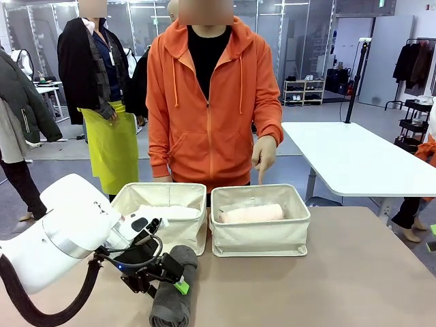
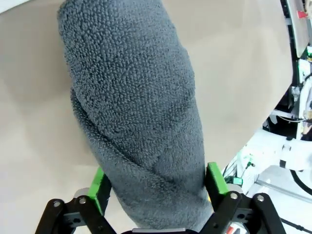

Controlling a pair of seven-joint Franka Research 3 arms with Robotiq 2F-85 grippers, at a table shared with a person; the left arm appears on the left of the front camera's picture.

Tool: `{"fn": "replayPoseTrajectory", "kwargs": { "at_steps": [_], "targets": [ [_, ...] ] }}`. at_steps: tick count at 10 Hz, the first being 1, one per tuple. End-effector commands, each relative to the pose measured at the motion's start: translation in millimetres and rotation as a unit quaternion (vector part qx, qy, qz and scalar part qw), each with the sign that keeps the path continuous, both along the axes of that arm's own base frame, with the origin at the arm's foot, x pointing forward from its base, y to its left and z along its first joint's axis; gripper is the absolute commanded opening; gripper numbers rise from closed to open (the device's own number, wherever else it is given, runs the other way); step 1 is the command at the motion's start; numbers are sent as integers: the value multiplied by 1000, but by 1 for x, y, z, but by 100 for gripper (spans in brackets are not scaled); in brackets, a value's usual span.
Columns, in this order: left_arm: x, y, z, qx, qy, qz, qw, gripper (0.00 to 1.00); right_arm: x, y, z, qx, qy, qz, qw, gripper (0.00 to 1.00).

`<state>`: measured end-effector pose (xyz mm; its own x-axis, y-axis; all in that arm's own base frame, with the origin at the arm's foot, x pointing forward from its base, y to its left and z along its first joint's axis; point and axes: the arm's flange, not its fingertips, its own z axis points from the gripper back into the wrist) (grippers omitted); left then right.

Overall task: Divide the towels into two baskets.
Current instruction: Pick up one hotel-folded towel from the bottom of the table and place it in the Fabric basket indicated by the person.

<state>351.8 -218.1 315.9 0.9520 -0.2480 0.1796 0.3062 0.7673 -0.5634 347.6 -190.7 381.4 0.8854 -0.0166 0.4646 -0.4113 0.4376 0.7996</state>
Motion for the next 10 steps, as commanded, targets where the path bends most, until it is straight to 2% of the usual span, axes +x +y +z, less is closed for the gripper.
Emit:
{"fn": "replayPoseTrajectory", "kwargs": {
  "at_steps": [1, 2, 3, 4, 5, 6, 7, 10],
  "targets": [
    [-2, -4, -8, -19, -9, -18, 1000, 80, -3, 2, 3, -3, 2, -4, 1000, 100],
    [-3, -4, -8, -19, -8, -19, 1000, 69, -3, 2, 3, -3, 2, -4, 1000, 100],
    [-4, -4, -8, -19, -7, -20, 1000, 75, -3, 2, 3, -3, 2, -4, 1000, 100],
    [-4, -4, -7, -20, -8, -20, 1000, 49, -3, 2, 3, -3, 2, -4, 1000, 100],
    [-5, -4, -6, -23, -9, -22, 999, 55, -3, 2, 3, -3, 2, -4, 1000, 100],
    [-5, -5, -1, -27, -14, -24, 999, 29, -3, 2, 3, -3, 2, -4, 1000, 100],
    [-7, -6, 5, -30, -19, -30, 999, 36, -3, 2, 3, -3, 2, -4, 1000, 100],
    [-20, -5, 46, -29, -67, -92, 993, 36, -3, 2, 3, -3, 2, -4, 1000, 100]
  ]
}}
